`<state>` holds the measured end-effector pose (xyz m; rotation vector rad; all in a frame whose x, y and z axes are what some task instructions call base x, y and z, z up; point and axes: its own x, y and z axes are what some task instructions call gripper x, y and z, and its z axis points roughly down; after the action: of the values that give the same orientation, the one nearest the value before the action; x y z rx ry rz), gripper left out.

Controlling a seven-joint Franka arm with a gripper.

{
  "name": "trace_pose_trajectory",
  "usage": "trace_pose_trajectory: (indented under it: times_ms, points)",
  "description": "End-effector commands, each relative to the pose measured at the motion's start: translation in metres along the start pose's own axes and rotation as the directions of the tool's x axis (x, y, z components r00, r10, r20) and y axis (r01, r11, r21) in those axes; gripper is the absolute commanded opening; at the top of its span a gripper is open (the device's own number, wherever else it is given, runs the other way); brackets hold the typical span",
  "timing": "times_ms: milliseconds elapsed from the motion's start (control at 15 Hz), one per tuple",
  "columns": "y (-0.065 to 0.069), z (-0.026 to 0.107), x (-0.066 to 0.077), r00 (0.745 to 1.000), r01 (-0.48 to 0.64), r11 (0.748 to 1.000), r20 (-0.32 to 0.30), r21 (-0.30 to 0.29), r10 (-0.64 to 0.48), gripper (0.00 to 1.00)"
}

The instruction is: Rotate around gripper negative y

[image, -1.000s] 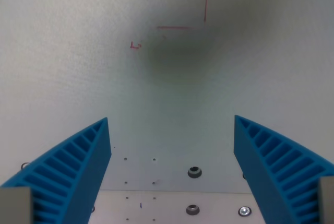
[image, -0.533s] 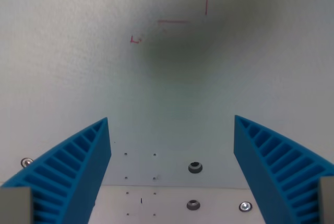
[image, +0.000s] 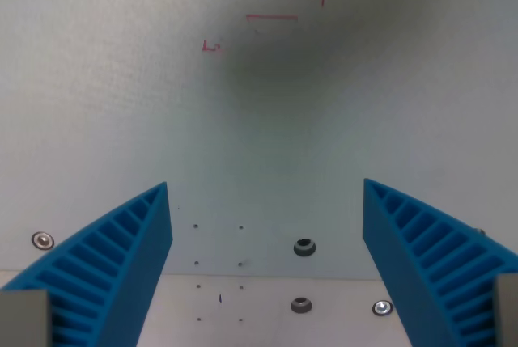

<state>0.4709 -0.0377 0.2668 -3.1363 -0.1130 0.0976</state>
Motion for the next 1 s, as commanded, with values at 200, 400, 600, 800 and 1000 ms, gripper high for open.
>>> trace_pose_trajectory:
  times_ms: [200, 400, 600, 800, 1000]
  points:
    - [0.0012, -0.0072, 0.008, 0.98, 0.0, 1.0, 0.197, -0.006, 0.001, 1.0]
    - [0.0012, -0.0072, 0.008, 0.973, 0.0, 1.0, 0.231, -0.006, 0.001, 1.0]
    - [0.0012, -0.0072, 0.008, 0.964, 0.0, 1.0, 0.265, -0.006, 0.001, 1.0]
    - [0.0012, -0.0072, 0.008, 0.954, 0.0, 1.0, 0.298, -0.006, 0.002, 1.0]
    - [0.0012, -0.0072, 0.008, 0.943, 0.0, 1.0, 0.332, -0.006, 0.002, 1.0]
